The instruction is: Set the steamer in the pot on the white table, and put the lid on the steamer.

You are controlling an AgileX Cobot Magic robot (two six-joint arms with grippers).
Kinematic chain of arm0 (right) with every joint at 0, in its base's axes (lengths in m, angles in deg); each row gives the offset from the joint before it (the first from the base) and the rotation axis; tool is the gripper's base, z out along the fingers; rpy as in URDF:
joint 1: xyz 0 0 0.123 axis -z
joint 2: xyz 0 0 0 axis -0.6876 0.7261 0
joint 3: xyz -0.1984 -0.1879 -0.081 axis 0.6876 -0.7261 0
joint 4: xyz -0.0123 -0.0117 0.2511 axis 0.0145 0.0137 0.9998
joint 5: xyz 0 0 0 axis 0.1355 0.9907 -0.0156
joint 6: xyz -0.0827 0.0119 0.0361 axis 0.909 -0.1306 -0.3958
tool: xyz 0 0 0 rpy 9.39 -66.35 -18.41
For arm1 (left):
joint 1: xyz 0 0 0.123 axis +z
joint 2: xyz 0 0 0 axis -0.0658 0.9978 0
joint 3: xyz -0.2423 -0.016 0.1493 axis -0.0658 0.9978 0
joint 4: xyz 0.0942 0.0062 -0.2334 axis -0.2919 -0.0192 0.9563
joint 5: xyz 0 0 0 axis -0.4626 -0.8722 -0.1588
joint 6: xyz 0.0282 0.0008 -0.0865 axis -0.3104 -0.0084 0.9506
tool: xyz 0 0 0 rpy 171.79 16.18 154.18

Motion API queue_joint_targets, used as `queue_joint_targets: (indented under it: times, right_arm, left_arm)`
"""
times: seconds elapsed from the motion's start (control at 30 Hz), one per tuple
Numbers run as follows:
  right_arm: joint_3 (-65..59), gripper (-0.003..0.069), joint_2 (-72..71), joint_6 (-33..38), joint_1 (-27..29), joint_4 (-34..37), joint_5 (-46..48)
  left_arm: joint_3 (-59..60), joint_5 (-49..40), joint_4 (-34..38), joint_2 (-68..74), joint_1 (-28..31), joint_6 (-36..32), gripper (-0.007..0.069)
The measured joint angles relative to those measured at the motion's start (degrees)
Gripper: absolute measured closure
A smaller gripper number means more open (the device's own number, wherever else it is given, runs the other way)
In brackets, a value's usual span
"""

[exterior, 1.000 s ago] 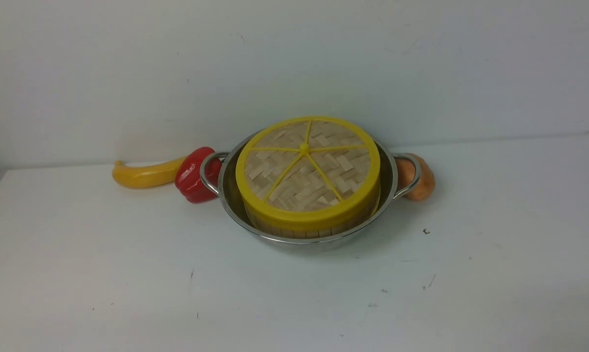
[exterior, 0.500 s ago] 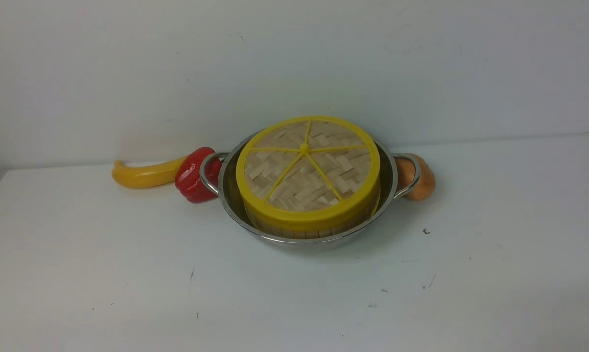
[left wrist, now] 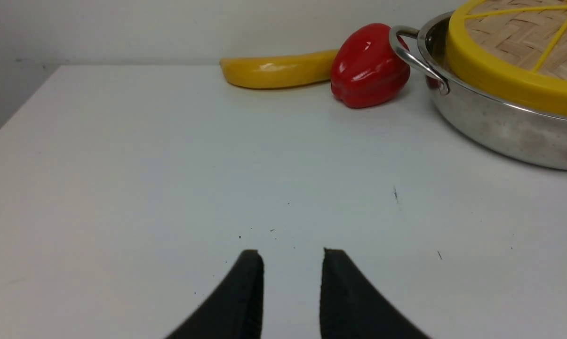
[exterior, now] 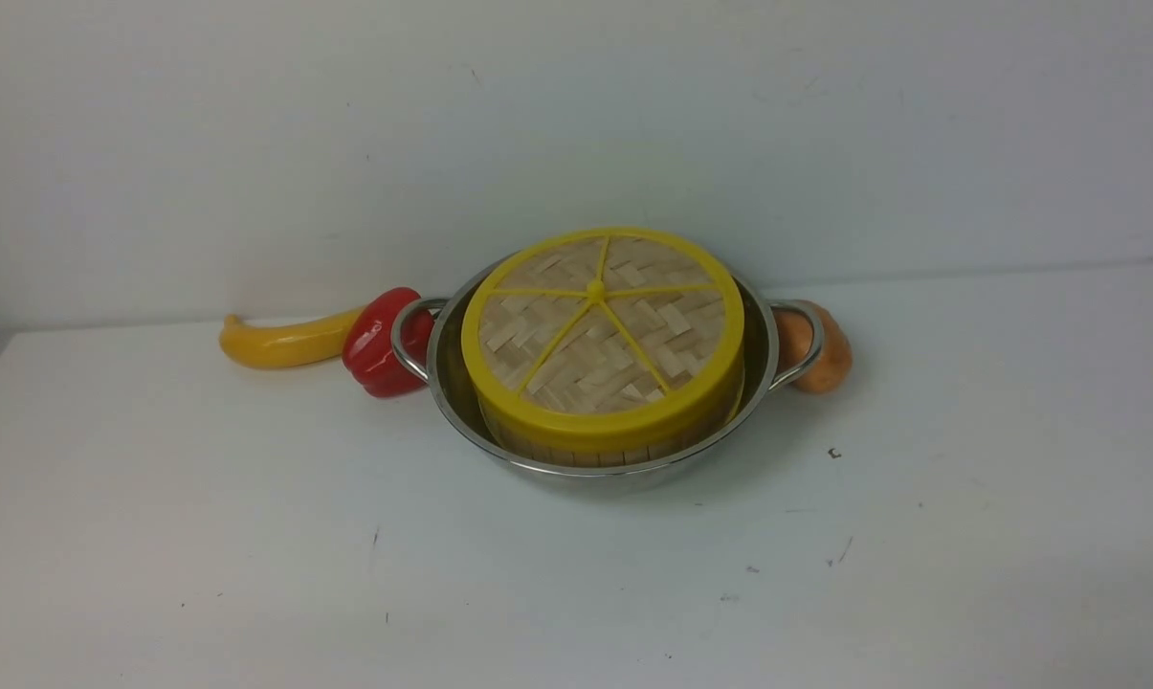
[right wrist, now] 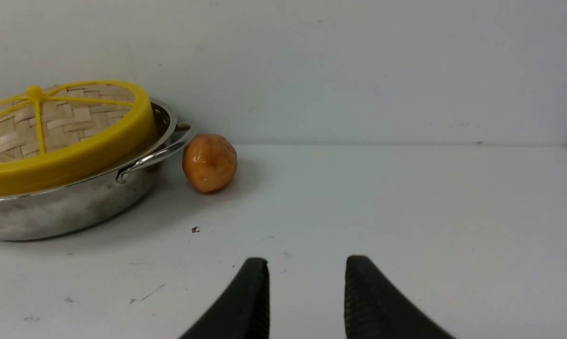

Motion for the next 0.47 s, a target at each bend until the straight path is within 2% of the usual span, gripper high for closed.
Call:
queue_joint_targets:
  times: [0.47]
  right_arm:
    - [0.00, 0.0416, 0.00, 0.00, 0.00, 0.32, 0.00]
  left_arm:
    - [0.00, 0.00, 0.00, 0.00, 0.00, 0.00, 0.0447]
